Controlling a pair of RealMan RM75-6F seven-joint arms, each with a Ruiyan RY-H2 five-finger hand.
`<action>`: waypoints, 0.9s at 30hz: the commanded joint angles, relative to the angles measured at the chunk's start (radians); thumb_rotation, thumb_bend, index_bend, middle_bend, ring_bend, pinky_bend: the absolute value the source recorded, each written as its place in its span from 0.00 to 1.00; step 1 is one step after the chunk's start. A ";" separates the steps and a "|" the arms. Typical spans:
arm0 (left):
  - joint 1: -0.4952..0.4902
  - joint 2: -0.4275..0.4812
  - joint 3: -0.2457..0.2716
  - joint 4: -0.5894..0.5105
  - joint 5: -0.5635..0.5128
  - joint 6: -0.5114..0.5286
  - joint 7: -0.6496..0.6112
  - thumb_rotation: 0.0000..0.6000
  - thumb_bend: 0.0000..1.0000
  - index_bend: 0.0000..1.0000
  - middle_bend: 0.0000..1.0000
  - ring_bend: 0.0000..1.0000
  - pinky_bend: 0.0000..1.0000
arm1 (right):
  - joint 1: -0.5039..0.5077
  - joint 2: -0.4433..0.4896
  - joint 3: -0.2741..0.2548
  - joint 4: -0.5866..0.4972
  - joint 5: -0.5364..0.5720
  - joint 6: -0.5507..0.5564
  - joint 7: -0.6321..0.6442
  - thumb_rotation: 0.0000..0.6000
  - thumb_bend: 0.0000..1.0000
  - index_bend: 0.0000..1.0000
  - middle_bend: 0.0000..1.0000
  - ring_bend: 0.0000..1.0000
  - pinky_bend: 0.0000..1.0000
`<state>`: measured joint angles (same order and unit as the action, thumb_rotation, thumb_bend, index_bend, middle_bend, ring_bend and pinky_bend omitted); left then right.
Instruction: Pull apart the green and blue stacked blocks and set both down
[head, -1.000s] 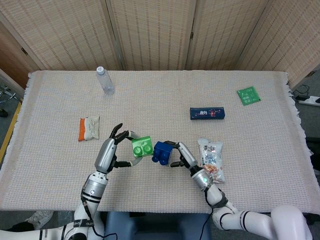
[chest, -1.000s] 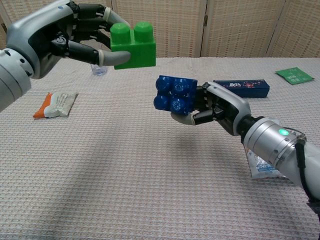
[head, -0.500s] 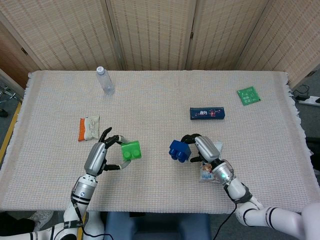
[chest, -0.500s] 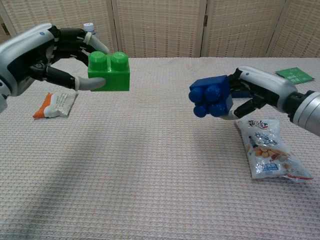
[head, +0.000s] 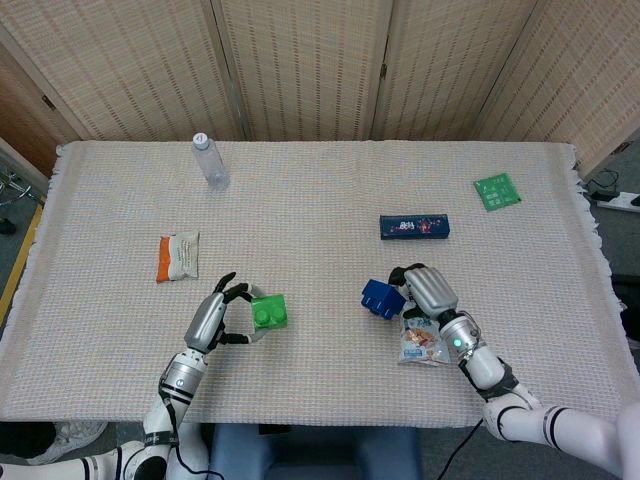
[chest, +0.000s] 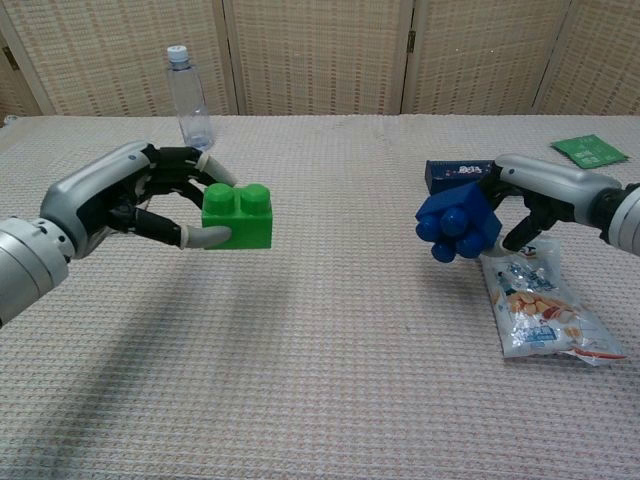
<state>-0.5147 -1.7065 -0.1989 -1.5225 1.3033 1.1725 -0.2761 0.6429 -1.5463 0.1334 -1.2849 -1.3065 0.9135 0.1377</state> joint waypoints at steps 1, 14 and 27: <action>-0.007 -0.011 -0.008 0.036 -0.012 -0.027 -0.041 1.00 0.47 0.82 0.94 0.47 0.07 | 0.010 -0.018 -0.003 0.019 0.011 -0.014 -0.047 1.00 0.36 0.85 0.42 0.40 0.26; -0.015 -0.041 -0.004 0.102 -0.016 -0.081 -0.131 1.00 0.47 0.81 0.94 0.47 0.07 | 0.013 -0.018 0.002 -0.009 0.046 -0.023 -0.146 1.00 0.36 0.83 0.38 0.37 0.27; -0.049 0.018 0.026 0.082 -0.015 -0.215 -0.167 1.00 0.37 0.37 0.47 0.15 0.00 | 0.036 0.042 -0.006 -0.072 0.160 -0.126 -0.250 1.00 0.36 0.10 0.01 0.12 0.21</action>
<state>-0.5628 -1.6901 -0.1730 -1.4398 1.2876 0.9591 -0.4414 0.6750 -1.5109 0.1265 -1.3495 -1.1540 0.7933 -0.1044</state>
